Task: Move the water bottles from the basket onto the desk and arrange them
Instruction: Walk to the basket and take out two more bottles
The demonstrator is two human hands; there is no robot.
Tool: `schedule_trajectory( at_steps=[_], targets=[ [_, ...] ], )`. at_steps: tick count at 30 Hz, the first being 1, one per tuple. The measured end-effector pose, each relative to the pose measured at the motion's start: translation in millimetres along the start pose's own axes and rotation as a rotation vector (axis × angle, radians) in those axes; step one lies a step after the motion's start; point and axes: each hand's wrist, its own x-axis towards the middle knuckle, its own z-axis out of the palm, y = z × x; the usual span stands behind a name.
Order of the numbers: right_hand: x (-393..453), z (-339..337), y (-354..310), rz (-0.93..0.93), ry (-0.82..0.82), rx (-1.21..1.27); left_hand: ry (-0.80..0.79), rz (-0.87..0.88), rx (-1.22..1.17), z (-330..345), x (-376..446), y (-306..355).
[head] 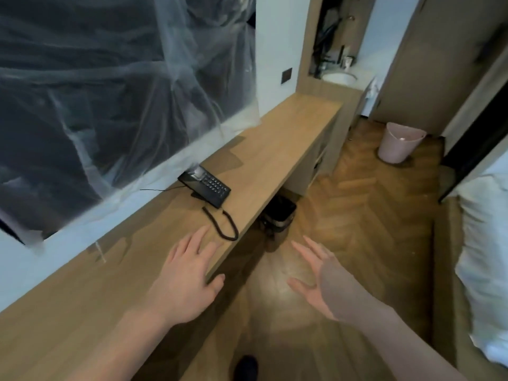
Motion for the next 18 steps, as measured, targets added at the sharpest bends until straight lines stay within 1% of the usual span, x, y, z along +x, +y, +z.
schedule_trajectory(
  at_steps=[3,8,13,15,18],
  targets=[
    [14.0,-30.5,13.1,0.051,0.023,-0.04,-0.04,0.075,-0.04,-6.2,53.7,13.9],
    [41.6,-62.5,42.4,0.201,0.116,0.023,-0.088,0.252,-0.021,-6.8,144.5,41.2],
    [48.5,-94.9,85.1,0.319,0.172,0.071,-0.169,0.402,-0.032,-7.0,215.9,95.5],
    [54.4,-109.4,107.1,0.369,0.2,0.09,-0.193,0.436,-0.039,-6.8,243.0,120.7],
    [68.5,-129.2,146.8,0.379,0.233,0.112,-0.212,0.457,-0.018,-2.0,284.2,157.7]
  ],
)
